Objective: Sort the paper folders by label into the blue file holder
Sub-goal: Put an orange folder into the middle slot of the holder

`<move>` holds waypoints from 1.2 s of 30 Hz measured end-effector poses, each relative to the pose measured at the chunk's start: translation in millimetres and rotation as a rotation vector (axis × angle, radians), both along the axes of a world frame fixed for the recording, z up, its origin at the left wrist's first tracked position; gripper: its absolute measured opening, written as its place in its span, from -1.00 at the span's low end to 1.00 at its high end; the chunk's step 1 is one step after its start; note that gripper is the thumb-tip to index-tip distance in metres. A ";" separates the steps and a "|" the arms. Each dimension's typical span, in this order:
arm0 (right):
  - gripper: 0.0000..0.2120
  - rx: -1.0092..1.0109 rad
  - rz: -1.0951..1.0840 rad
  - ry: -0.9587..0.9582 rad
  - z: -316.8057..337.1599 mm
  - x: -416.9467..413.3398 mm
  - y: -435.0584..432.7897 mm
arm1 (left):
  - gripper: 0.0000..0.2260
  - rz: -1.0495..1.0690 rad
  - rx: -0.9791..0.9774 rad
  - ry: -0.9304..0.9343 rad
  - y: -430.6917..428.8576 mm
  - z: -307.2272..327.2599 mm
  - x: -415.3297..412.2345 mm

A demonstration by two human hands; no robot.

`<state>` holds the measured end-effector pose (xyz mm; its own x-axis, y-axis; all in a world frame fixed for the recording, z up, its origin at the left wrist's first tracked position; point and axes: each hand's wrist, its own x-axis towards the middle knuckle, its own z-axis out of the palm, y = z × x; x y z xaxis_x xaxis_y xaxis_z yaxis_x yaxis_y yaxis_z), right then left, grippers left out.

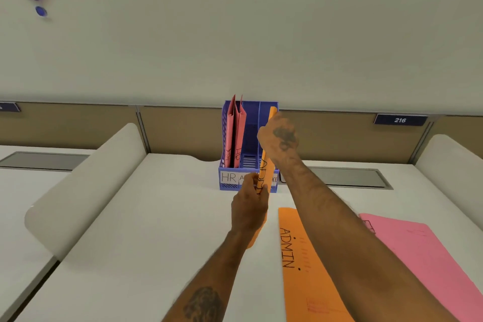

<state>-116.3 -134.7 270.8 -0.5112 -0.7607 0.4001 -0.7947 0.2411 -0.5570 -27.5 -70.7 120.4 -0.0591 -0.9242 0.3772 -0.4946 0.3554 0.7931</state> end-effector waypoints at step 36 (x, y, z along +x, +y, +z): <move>-0.66 -0.454 0.209 0.133 16.5 -11.3 -156.3 | -0.18 -0.203 -0.196 -0.871 -267.7 70.6 43.4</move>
<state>-127.6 -291.0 287.3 -0.2888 -0.5761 0.7646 -0.8712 -0.1731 -0.4594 16.0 -338.4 191.0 -0.5506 -0.7890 0.2726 -0.8030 0.5898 0.0854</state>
